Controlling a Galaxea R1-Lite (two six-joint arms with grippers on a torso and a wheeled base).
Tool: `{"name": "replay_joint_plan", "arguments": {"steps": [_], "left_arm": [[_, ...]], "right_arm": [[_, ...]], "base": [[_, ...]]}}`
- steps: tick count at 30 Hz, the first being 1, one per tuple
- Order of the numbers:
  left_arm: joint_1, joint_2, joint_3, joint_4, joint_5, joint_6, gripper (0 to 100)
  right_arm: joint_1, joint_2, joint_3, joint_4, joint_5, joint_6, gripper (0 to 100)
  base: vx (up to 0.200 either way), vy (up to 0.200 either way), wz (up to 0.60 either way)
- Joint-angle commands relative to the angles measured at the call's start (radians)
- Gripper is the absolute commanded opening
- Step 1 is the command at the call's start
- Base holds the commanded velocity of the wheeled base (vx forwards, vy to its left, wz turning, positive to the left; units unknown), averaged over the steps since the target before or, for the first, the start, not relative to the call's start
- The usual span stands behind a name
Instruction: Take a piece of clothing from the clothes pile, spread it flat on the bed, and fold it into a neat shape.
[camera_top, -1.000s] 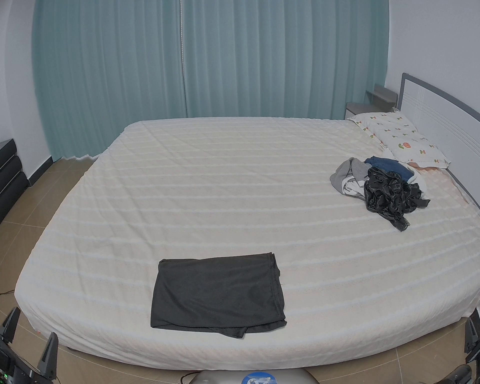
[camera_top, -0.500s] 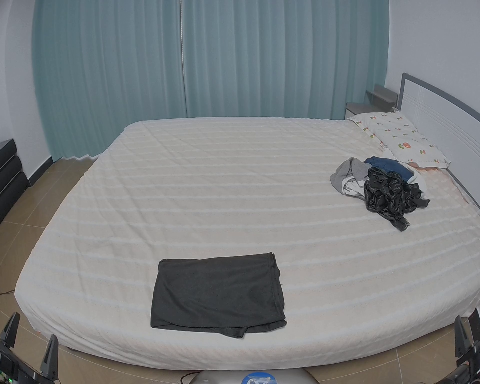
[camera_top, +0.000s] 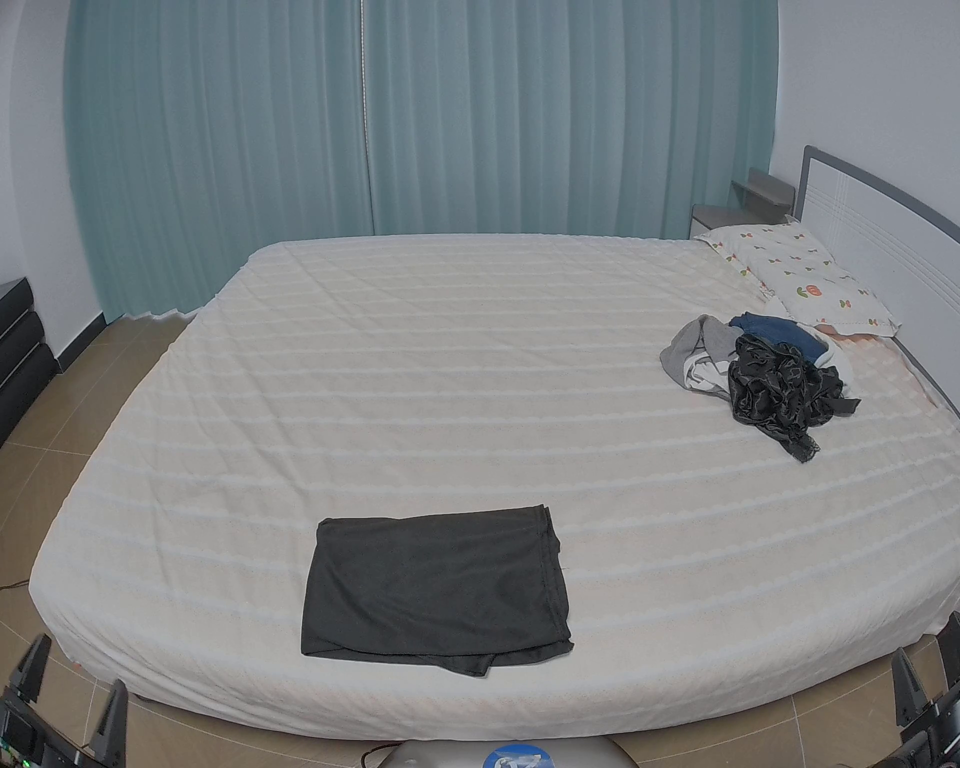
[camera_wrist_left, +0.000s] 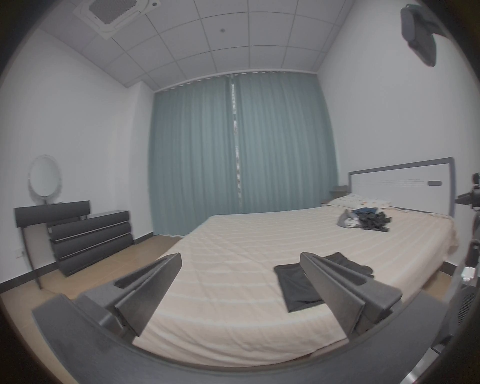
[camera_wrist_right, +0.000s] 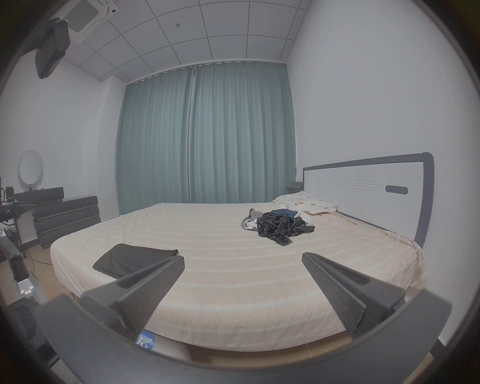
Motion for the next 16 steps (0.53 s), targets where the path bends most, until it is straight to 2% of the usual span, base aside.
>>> {"name": "replay_joint_plan", "arguments": {"steps": [1, 16], "left_arm": [[0.001, 0.001, 0.016, -0.005, -0.006, -0.013, 100], [0.001, 0.001, 0.017, -0.007, -0.004, -0.02, 100]], "right_arm": [[0.001, -0.011, 0.016, -0.001, 0.0, 0.0, 100], [0.001, -0.01, 0.015, 0.001, 0.0, 0.004, 100]], "base": [[0.0, 0.0, 0.0], [0.0, 0.0, 0.0]]}}
